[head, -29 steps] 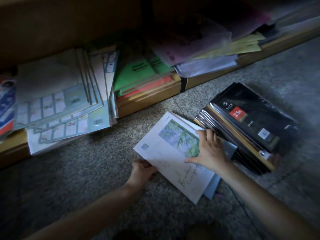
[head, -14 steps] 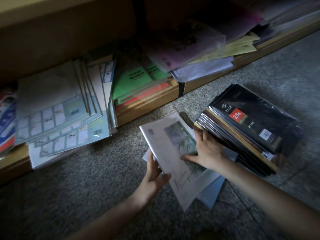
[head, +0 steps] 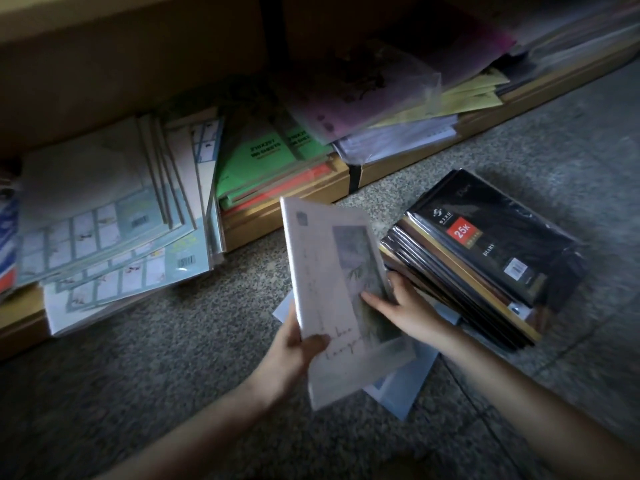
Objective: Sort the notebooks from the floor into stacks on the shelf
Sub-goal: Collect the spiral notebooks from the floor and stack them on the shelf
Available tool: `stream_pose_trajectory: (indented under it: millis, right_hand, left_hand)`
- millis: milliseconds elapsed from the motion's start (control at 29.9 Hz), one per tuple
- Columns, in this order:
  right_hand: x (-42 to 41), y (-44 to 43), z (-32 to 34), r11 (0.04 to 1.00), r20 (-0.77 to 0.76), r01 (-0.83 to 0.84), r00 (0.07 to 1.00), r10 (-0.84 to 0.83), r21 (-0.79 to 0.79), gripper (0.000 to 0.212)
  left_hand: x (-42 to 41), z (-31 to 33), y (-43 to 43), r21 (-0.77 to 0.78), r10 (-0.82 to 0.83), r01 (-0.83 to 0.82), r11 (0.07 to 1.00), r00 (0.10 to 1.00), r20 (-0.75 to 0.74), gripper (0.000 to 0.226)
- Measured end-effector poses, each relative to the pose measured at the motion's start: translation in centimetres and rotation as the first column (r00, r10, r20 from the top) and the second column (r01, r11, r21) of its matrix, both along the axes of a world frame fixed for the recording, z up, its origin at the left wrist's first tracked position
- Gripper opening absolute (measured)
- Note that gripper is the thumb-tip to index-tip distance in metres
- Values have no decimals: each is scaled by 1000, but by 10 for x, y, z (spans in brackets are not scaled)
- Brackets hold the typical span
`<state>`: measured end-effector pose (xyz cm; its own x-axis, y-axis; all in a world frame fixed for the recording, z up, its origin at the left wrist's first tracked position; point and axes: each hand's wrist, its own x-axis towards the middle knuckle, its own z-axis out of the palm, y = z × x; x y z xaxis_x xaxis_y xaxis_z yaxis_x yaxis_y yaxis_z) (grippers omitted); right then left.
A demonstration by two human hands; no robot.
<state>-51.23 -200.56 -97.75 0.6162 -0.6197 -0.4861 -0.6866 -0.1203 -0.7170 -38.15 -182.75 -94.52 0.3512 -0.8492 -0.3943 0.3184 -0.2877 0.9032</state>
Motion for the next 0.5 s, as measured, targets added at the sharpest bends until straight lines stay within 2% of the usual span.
stream_pose_trajectory:
  millis: [67, 167, 201, 268, 301, 401, 468, 502]
  right_hand:
    - [-3, 4, 16, 967, 192, 139, 965, -181, 212, 55]
    - [-13, 2, 51, 935, 385, 259, 859, -337, 242, 23]
    - [-14, 1, 68, 933, 415, 271, 840, -349, 235, 26]
    - [-17, -5, 101, 926, 458, 301, 806, -375, 228, 58]
    - [-15, -7, 120, 925, 489, 312, 785, -380, 217, 66]
    - [-11, -21, 178, 931, 640, 274, 676, -365, 242, 51]
    - [-10, -27, 210, 910, 697, 223, 588, -412, 349, 53]
    - [-9, -25, 227, 899, 708, 207, 557, -433, 387, 45]
  left_hand:
    - [9, 31, -3, -53, -13, 16, 998, 998, 65, 59]
    - [20, 82, -10, -162, -7, 44, 986, 976, 218, 55]
    - [22, 101, -14, -196, 5, 50, 979, 963, 269, 57]
    - [28, 133, -24, -272, 32, 69, 960, 936, 350, 58]
    - [32, 150, -31, -319, 50, 81, 944, 923, 381, 58]
    - [40, 213, -52, -451, 147, 85, 888, 878, 456, 58]
    - [42, 254, -63, -503, 170, 90, 859, 879, 446, 58]
    - [44, 273, -68, -514, 168, 87, 853, 887, 429, 57]
